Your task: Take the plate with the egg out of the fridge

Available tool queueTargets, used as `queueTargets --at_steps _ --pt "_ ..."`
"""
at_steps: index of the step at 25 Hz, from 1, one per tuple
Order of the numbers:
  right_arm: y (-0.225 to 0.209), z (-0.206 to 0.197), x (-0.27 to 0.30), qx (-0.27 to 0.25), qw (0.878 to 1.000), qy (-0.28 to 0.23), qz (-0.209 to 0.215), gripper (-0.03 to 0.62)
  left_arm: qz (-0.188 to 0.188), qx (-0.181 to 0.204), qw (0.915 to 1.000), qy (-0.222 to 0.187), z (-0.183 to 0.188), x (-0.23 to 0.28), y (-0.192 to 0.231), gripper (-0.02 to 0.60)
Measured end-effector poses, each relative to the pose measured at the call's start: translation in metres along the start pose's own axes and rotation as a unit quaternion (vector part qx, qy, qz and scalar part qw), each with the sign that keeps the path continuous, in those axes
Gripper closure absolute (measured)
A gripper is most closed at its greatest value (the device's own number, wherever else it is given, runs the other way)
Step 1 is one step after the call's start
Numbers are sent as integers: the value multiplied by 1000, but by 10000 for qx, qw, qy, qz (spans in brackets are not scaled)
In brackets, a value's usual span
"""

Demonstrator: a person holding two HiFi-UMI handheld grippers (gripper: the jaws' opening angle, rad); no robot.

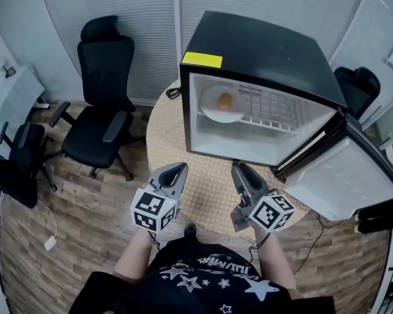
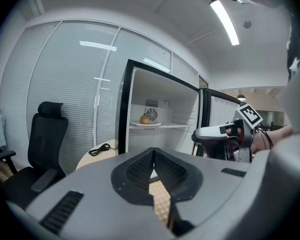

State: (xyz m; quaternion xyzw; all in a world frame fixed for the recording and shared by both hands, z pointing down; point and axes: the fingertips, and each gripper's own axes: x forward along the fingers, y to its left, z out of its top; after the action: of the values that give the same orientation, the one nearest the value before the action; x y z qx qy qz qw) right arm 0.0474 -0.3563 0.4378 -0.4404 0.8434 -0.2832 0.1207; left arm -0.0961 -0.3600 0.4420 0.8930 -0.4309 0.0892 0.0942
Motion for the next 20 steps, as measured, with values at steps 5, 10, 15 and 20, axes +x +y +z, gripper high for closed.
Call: queueTargets --at_steps 5,10,15,20 --pt "-6 4 41 522 9986 -51 -60 416 -50 -1 10000 -9 3 15 26 574" --pt "-8 14 80 1347 9906 -217 43 375 -58 -1 10000 -63 8 23 50 574" --pt "-6 27 108 1850 9815 -468 182 372 -77 -33 9999 -64 7 28 67 574" --pt "-21 37 125 2379 9687 -700 118 372 -98 -85 9999 -59 2 33 76 574"
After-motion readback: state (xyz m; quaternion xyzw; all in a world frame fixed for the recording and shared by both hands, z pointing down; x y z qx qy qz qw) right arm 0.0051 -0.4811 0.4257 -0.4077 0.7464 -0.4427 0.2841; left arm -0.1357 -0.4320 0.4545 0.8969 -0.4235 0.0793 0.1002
